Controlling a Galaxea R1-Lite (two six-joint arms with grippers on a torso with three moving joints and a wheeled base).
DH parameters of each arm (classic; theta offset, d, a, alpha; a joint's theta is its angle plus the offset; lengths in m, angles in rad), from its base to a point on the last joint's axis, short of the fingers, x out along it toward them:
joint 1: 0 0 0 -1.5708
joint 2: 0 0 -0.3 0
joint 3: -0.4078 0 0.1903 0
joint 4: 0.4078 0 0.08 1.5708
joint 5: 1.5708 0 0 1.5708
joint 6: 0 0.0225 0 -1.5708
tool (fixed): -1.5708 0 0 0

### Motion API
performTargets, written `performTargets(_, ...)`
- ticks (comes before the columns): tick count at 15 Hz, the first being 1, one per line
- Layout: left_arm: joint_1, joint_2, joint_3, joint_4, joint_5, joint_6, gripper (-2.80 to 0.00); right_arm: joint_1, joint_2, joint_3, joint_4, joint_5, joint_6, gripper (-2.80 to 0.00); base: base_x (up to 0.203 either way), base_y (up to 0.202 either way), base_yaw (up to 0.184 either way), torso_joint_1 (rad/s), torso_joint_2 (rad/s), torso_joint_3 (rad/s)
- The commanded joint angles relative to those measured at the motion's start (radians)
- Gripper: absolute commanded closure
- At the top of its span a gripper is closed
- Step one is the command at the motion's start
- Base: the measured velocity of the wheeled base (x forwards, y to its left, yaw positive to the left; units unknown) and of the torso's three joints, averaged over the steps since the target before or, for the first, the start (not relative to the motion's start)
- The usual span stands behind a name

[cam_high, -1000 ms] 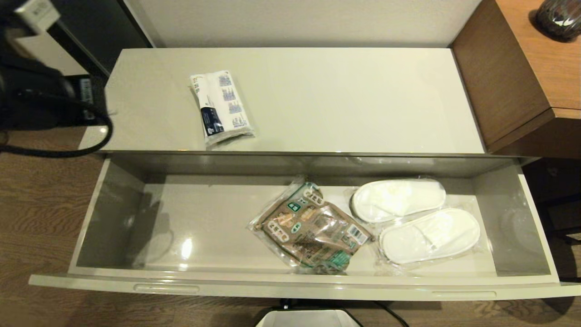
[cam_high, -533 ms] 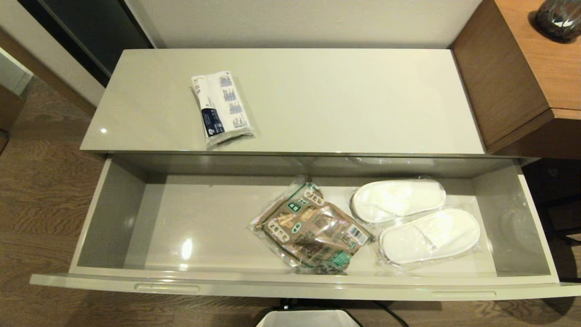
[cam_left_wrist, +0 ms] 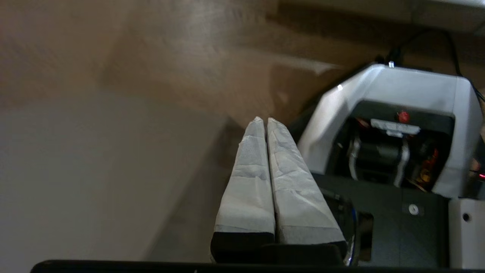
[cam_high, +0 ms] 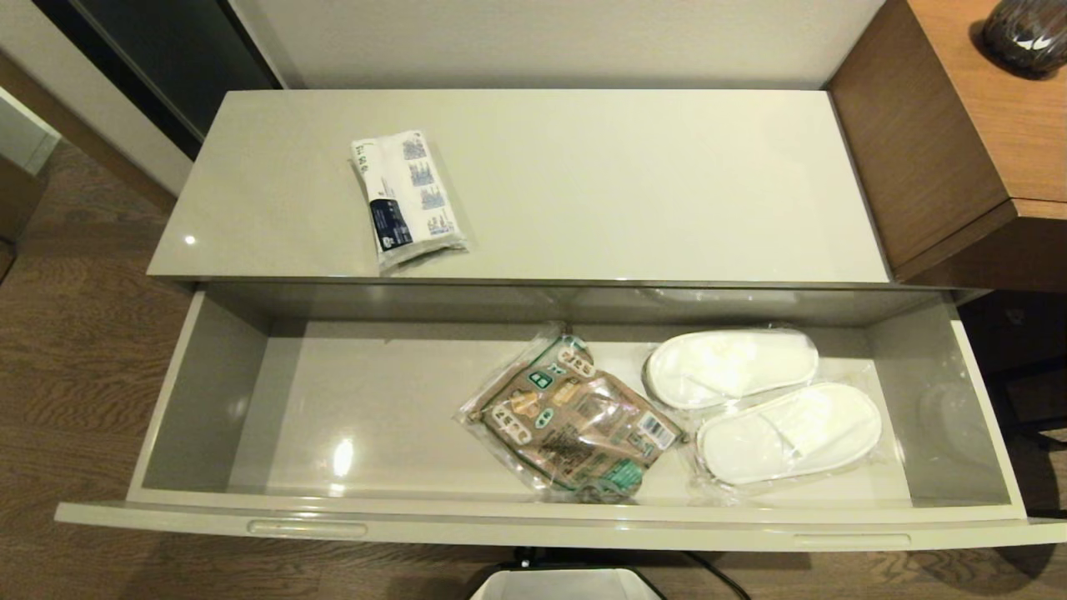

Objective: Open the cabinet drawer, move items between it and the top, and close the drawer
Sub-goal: Close the drawer

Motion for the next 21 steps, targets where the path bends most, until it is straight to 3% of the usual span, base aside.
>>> performTargets(1,0.076,-0.038,0.034,0.010,-0.047,0.002,0.00,0.000,0.000,0.002,0.000,0.000,0.000,0.00,0.000,0.000,0.000,0.000,0.00,0.000)
performTargets(2,0.124,-0.052,0.034,0.031,-0.097,0.016,0.00,0.000,0.000,0.002,0.000,0.000,0.000,0.00,0.000,0.000,0.000,0.000,0.00,0.000)
performTargets(4,0.145,-0.123,0.069,0.061,-0.153,0.085,0.00,0.000,0.000,0.002,0.000,0.000,0.000,0.00,0.000,0.000,0.000,0.000,0.00,0.000)
performTargets(7,0.144,-0.301,0.172,0.059,-0.150,0.282,0.00,0.000,0.000,0.002,0.000,0.000,0.000,0.00,0.000,0.000,0.000,0.000,0.00,0.000)
performTargets(9,0.144,-0.322,0.214,0.023,-0.145,0.349,0.00,0.000,0.000,0.002,0.000,0.000,0.001,0.00,0.000,0.000,0.000,0.000,0.00,0.000)
performTargets(10,0.144,-0.319,0.226,-0.061,-0.153,0.336,0.00,0.000,0.000,0.002,0.000,0.000,0.000,0.00,0.000,0.000,0.000,0.000,0.00,0.000)
performTargets(12,0.144,-0.318,0.305,-0.330,-0.183,0.234,0.00,0.000,0.000,0.002,0.000,0.000,0.000,0.00,0.000,0.000,0.000,0.000,0.00,0.000)
performTargets(15,0.144,-0.317,0.609,-0.832,-0.217,0.192,0.00,0.000,0.000,0.002,0.000,0.000,0.000,0.00,0.000,0.000,0.000,0.000,0.00,0.000)
performTargets(17,0.144,-0.317,0.735,-0.963,-0.235,0.221,0.00,0.000,0.000,0.002,0.000,0.000,0.001,0.00,0.000,0.000,0.000,0.000,0.00,0.000)
performTargets(19,0.144,-0.317,0.725,-1.041,-0.254,0.251,0.00,0.000,0.000,0.002,0.000,0.000,0.000,0.00,0.000,0.000,0.000,0.000,0.00,0.000)
performTargets(21,0.144,-0.315,0.723,-1.038,-0.255,0.256,0.00,0.000,0.000,0.002,0.000,0.000,0.000,0.00,0.000,0.000,0.000,0.000,0.00,0.000)
